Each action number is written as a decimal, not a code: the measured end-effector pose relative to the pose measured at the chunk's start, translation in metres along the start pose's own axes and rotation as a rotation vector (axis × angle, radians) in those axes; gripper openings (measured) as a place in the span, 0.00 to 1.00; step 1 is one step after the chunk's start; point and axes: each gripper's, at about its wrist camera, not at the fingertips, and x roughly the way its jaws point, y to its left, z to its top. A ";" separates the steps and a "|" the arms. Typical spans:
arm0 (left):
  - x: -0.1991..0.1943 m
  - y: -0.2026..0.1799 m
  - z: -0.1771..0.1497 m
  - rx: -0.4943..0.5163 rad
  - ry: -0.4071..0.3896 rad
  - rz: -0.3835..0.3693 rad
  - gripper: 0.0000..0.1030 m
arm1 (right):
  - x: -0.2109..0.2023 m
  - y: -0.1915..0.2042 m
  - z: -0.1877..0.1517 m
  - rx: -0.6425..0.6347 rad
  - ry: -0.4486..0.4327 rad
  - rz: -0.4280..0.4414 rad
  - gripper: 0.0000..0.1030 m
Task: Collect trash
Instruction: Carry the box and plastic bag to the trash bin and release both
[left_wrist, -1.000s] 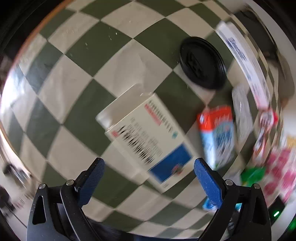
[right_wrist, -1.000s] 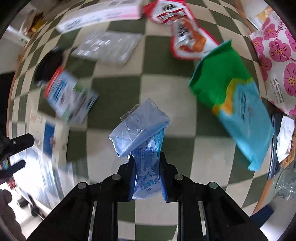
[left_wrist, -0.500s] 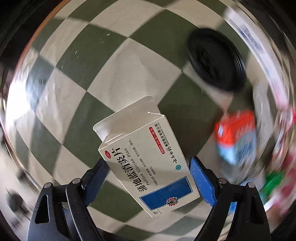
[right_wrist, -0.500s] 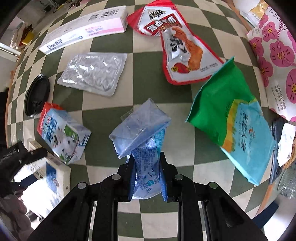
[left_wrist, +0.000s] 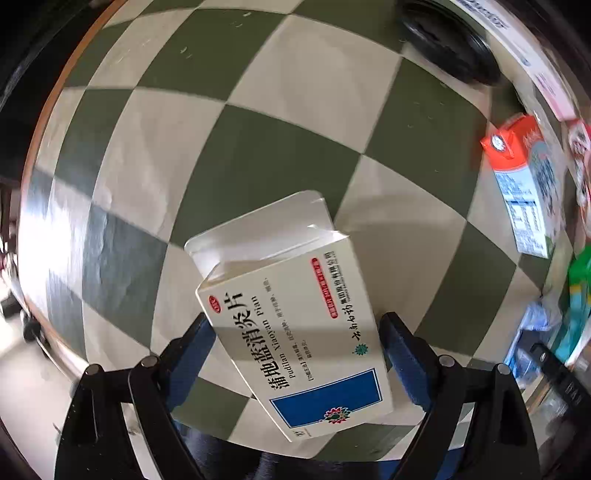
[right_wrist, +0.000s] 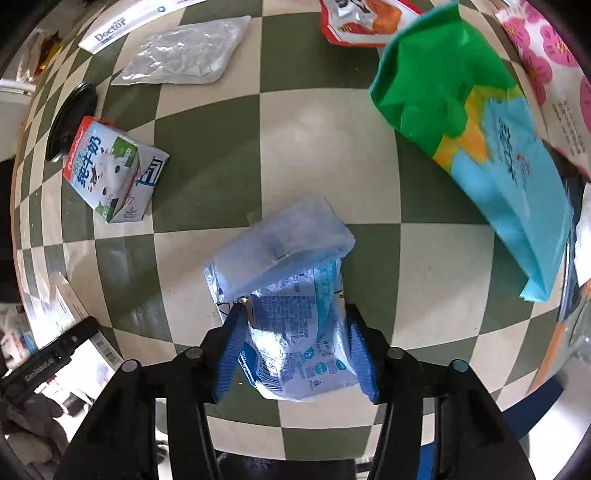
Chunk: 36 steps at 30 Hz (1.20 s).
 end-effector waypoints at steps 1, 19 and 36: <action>0.001 0.002 -0.001 -0.018 -0.004 -0.001 0.87 | 0.002 0.002 -0.001 -0.003 -0.002 -0.009 0.55; -0.068 0.001 -0.054 0.236 -0.328 0.141 0.75 | -0.020 0.060 -0.062 -0.122 -0.177 -0.021 0.11; -0.164 0.109 -0.148 0.373 -0.559 -0.052 0.75 | -0.119 0.105 -0.226 -0.105 -0.434 0.115 0.10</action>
